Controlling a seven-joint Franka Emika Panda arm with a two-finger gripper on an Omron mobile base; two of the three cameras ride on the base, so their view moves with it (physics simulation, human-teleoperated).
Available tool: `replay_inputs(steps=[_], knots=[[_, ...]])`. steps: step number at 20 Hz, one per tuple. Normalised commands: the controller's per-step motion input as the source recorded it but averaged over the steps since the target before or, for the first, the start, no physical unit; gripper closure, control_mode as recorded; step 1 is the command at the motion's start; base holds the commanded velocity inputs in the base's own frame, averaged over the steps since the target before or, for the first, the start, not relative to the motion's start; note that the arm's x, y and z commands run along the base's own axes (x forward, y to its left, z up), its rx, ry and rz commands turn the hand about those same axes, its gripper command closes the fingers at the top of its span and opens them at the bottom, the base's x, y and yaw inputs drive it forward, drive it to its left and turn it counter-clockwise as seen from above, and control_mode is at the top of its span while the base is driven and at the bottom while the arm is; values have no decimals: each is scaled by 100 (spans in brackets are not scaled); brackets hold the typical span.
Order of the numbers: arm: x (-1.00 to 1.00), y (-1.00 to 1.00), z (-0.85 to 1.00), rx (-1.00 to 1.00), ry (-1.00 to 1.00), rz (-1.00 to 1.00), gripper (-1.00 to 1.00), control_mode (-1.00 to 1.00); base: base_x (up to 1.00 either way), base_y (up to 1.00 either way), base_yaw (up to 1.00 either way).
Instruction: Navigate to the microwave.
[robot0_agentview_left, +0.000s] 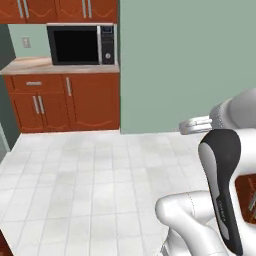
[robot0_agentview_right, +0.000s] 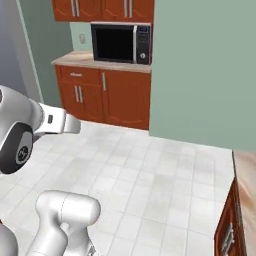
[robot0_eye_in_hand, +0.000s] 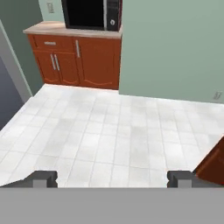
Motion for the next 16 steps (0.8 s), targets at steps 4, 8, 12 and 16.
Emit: replay_inputs(steps=[4, 8, 12, 16], knots=[[0, 0, 0, 0, 0, 0, -100, 100, 100, -42, 25], [0, 0, 0, 0, 0, 0, -100, 100, 100, -35, 12], [0, 0, 0, 0, 0, 0, -100, 100, 100, -15, 9], [0, 0, 0, 0, 0, 0, -100, 100, 100, 4, 0]])
